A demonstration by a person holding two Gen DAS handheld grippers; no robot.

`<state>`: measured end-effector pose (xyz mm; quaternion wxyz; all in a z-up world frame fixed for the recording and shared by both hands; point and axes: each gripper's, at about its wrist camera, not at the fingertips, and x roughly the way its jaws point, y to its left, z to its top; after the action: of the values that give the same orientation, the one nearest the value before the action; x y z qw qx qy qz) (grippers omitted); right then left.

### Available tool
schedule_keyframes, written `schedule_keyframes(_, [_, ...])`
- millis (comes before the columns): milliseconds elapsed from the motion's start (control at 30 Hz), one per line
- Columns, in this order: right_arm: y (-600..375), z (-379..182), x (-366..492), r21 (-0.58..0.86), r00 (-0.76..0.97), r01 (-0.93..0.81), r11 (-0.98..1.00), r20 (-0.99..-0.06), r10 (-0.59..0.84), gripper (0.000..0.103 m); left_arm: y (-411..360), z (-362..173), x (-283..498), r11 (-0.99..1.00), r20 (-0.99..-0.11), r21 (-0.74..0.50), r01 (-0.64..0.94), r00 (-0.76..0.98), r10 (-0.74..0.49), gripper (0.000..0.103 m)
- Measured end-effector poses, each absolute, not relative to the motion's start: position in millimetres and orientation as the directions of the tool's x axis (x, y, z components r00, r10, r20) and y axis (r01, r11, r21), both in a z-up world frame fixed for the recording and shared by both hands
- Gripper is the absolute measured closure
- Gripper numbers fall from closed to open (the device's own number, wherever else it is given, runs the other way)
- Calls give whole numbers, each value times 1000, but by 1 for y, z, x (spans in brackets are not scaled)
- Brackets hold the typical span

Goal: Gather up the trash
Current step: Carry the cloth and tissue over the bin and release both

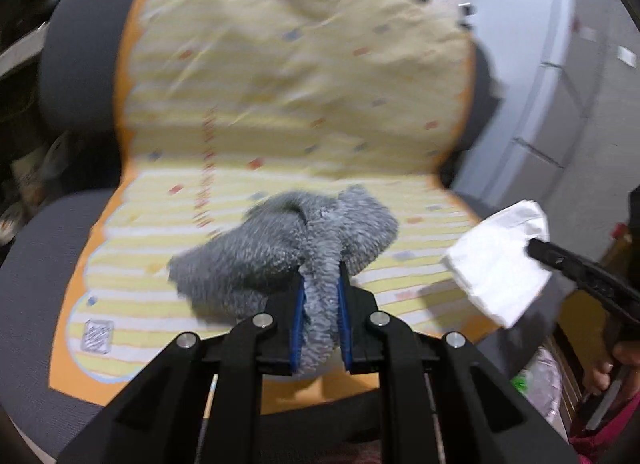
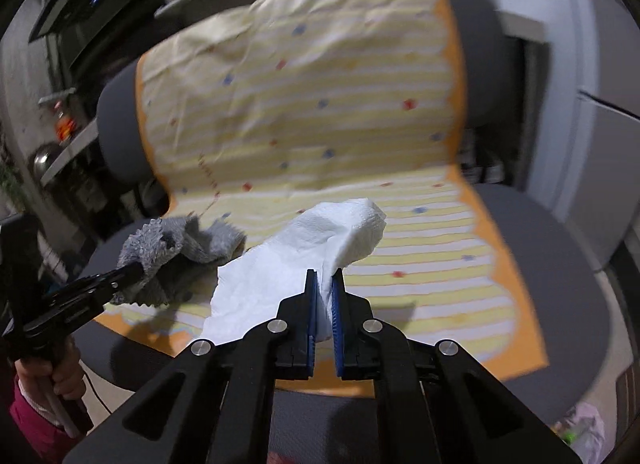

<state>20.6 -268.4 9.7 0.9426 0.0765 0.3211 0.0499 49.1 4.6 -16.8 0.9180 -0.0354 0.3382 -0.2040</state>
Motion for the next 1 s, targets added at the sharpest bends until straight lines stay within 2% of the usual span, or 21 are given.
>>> schedule_keyframes(333, [-354, 42, -76, 95, 845, 214, 972, -517, -136, 95, -110, 49, -7, 752, -491, -162, 639, 609, -623, 91])
schedule_keyframes(600, [-423, 41, -155, 9, 767, 462, 887, -506, -395, 91, -200, 74, -55, 581, -422, -174, 795, 473, -773, 91])
schedule_keyframes(800, [-462, -1, -195, -62, 636, 597, 800, -571, -519, 91, -245, 50, -72, 502, -447, -213, 838, 374, -813, 91])
schedule_keyframes(1000, [-487, -50, -198, -126, 527, 644, 755, -642, -556, 91, -262, 20, -74, 516, -498, -223, 827, 358, -790, 91])
